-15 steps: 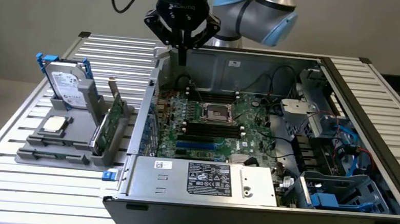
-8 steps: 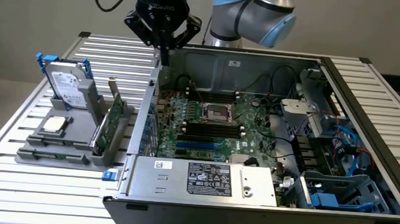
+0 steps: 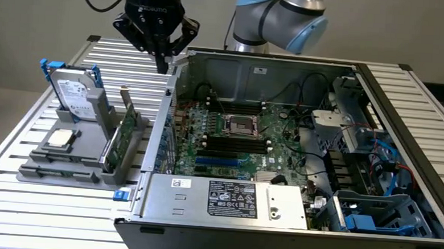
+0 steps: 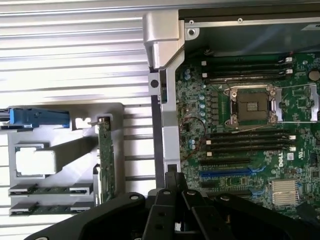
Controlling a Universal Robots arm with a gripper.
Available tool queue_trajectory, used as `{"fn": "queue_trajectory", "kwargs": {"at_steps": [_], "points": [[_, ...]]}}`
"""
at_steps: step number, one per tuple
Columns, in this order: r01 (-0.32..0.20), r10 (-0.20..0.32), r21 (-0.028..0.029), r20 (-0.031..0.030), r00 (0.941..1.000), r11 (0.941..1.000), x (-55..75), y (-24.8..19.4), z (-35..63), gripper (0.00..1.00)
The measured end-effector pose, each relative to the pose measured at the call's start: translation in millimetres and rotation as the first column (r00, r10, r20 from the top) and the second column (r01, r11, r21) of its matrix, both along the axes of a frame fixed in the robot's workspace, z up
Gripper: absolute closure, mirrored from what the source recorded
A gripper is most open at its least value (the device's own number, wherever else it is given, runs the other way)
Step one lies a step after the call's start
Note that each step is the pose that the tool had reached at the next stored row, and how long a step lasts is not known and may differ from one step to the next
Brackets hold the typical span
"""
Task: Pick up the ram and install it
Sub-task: 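Reach for the ram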
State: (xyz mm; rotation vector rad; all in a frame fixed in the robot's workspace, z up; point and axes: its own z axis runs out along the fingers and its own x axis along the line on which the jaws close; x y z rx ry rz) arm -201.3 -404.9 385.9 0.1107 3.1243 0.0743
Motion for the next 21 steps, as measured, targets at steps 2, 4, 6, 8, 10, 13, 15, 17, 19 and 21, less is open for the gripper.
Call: {"fn": "queue_trajectory", "kwargs": {"at_steps": [2, 4, 6, 8, 10, 13, 15, 17, 19, 21], "points": [[0.000, 0.000, 0.0000, -0.0012, 1.0000, 1.0000, -7.7, -1.0, -0.6, 0.89], [0.000, 0.000, -0.0001, -0.0032, 1.0000, 1.0000, -14.2, -2.3, -1.2, 0.89], [0.000, 0.000, -0.0010, -0.0062, 1.0000, 1.0000, -19.8, -3.9, -1.7, 0.89], [0.000, 0.000, -0.0018, -0.0087, 1.0000, 1.0000, -25.5, -5.6, -2.4, 0.89], [0.000, 0.000, -0.0026, -0.0109, 0.9999, 1.0000, -31.2, -7.4, -3.0, 0.89], [0.000, 0.000, -0.0038, -0.0134, 0.9999, 1.0000, -40.4, -10.2, -4.0, 0.89], [0.000, 0.000, -0.0042, -0.0145, 0.9999, 1.0000, -46.8, -12.2, -4.8, 0.89], [0.000, 0.000, -0.0046, -0.0152, 0.9999, 1.0000, -53.6, -14.3, -5.6, 0.89], [0.000, 0.000, -0.0049, -0.0158, 0.9999, 1.0000, -60.3, -16.5, -6.5, 0.89], [0.000, 0.000, -0.0052, -0.0165, 0.9999, 1.0000, -67.1, -18.6, -7.4, 0.89]]}}
